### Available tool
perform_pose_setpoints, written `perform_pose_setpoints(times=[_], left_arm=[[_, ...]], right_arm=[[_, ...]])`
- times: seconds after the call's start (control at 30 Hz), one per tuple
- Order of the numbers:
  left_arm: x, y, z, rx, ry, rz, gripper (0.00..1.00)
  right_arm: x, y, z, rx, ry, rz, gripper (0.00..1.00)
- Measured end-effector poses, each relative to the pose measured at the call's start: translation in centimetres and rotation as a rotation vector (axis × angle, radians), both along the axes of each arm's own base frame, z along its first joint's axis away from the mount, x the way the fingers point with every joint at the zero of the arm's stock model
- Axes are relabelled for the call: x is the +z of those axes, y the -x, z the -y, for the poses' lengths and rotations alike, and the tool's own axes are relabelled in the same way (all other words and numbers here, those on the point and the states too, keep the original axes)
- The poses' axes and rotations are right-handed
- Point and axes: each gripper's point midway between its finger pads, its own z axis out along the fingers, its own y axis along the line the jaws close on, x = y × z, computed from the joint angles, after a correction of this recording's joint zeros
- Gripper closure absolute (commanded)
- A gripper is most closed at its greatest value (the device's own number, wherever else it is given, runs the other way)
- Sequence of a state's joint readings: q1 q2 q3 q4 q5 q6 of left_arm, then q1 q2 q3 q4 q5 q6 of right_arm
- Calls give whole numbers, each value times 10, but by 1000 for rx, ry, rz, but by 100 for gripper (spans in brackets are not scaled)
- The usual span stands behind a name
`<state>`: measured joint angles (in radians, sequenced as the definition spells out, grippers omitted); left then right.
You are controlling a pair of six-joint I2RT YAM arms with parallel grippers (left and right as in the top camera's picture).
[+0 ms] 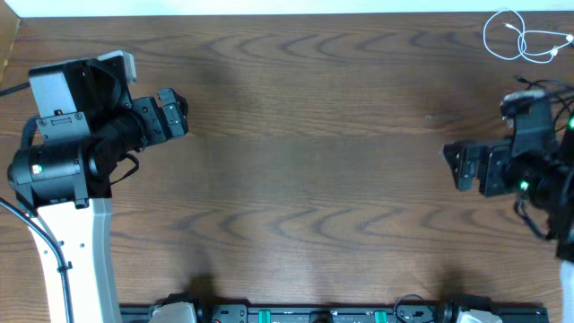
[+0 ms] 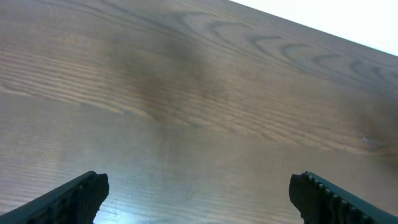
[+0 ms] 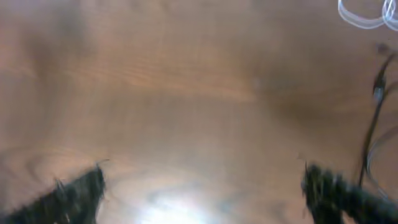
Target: Untangle cables
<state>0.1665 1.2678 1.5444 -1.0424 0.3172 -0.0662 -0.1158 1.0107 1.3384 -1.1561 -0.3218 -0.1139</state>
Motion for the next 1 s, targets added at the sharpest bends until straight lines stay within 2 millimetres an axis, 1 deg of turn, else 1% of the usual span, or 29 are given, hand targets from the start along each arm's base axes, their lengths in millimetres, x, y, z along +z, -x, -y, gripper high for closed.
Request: perform_pose_setpoints(times=[0.1, 0.2, 0.23, 0.27, 0.33, 0.37, 0.43, 0.47, 0.53, 0.63, 0.73, 0.9, 1.0], left_arm=[[0, 0, 0, 0, 0, 0, 2], [0, 0, 0, 0, 0, 0, 2], [0, 0, 0, 0, 0, -2, 2], [0, 0, 0, 1, -1, 0, 2], [0, 0, 0, 0, 0, 0, 2], [0, 0, 0, 0, 0, -1, 2], [0, 0, 0, 0, 0, -1, 2], [0, 0, 0, 0, 0, -1, 2], [0, 0, 0, 0, 0, -1, 2], [0, 0, 0, 0, 0, -1, 2], [0, 0, 0, 0, 0, -1, 2], [0, 0, 0, 0, 0, -1, 2], [0, 0, 0, 0, 0, -2, 2]], right_arm=[[-19, 6, -1, 3, 11, 74, 1], [-28, 9, -4, 11, 32, 198, 1], [-29, 7, -4, 11, 50, 292, 1], [-33, 9, -5, 11, 56, 308, 1], [-39, 8, -3, 0, 79, 430, 1], [-41, 8, -4, 1, 80, 447, 1], [-57, 8, -3, -5, 88, 503, 1], [-54, 3, -2, -10, 94, 575, 1], [-51, 1, -1, -19, 104, 696, 1], [-50, 3, -1, -24, 111, 838, 1], [-53, 8, -2, -25, 113, 893, 1], [-46, 17, -3, -28, 118, 1020, 1], [-46, 22, -3, -29, 120, 1083, 1]])
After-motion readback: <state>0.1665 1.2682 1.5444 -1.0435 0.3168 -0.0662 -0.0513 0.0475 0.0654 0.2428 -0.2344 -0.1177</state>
